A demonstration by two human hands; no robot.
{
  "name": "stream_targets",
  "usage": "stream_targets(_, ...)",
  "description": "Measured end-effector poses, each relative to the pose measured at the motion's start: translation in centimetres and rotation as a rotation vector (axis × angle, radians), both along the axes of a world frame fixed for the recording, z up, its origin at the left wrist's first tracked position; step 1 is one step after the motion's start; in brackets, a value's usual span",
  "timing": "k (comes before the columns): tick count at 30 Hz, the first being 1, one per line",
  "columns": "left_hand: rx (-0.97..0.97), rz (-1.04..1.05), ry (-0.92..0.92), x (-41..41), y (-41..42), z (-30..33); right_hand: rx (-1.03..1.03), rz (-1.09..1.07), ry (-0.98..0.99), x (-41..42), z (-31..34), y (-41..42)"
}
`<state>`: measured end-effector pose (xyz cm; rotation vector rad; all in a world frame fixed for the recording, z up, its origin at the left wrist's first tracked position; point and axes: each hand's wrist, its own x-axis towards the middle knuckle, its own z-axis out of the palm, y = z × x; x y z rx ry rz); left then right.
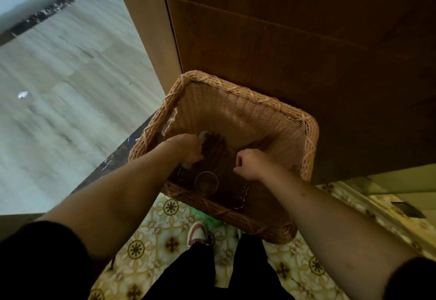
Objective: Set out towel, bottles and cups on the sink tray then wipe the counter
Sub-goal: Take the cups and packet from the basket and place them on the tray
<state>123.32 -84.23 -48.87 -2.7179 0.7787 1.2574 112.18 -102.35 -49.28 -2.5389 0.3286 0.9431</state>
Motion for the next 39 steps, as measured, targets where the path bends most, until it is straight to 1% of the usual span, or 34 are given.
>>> stream_targets(4, 0.078, 0.174, 0.028, 1.1, 0.0, -3.9, 0.055, 0.052, 0.111, 2.5, -4.4, 1.1)
stream_targets(7, 0.112, 0.230, 0.046, 2.4, -0.6, -7.0, 0.083, 0.054, 0.141, 4.0, -7.9, 2.0)
stream_targets(11, 0.188, 0.235, 0.100, 4.1, -1.5, -10.4, 0.117, 0.026, 0.187, 5.2, -12.7, 3.1)
stream_targets(12, 0.194, 0.224, 0.081, 4.4, -1.8, -11.3, 0.121, 0.019, 0.197, 5.4, -13.8, 3.4)
stream_targets(15, 0.175, 0.084, -0.056, 4.9, -2.6, -13.8, 0.116, 0.010, 0.228, 5.6, -16.6, 4.1)
stream_targets(17, 0.180, 0.075, -0.100, 5.1, -3.0, -15.1, 0.122, 0.020, 0.255, 5.6, -18.1, 4.5)
stream_targets(19, 0.173, 0.172, -0.061, 5.4, -3.0, -16.6, 0.131, 0.025, 0.278, 5.4, -19.6, 4.8)
stream_targets(22, 0.152, 0.300, 0.071, 5.7, -2.7, -17.8, 0.117, 0.051, 0.299, 5.1, -21.0, 5.1)
stream_targets(24, 0.135, 0.329, 0.104, 5.6, -2.4, -18.2, 0.114, 0.052, 0.291, 5.0, -21.4, 5.2)
stream_targets(26, 0.114, 0.352, 0.099, 5.6, -2.0, -18.5, 0.114, 0.034, 0.277, 5.0, -21.5, 5.1)
stream_targets(31, 0.116, 0.334, 0.088, 5.3, -1.0, -17.7, 0.084, 0.028, 0.240, 5.4, -20.1, 4.3)
stream_targets(35, 0.069, 0.310, 0.058, 4.9, -1.2, -15.2, 0.047, 0.034, 0.210, 6.0, -17.2, 2.6)
stream_targets(37, 0.029, 0.362, 0.055, 4.6, -1.3, -13.4, 0.025, 0.047, 0.196, 6.2, -15.1, 1.6)
stream_targets(39, -0.026, 0.404, 0.013, 3.9, -1.4, -11.4, 0.009, 0.071, 0.164, 6.5, -12.5, 0.3)
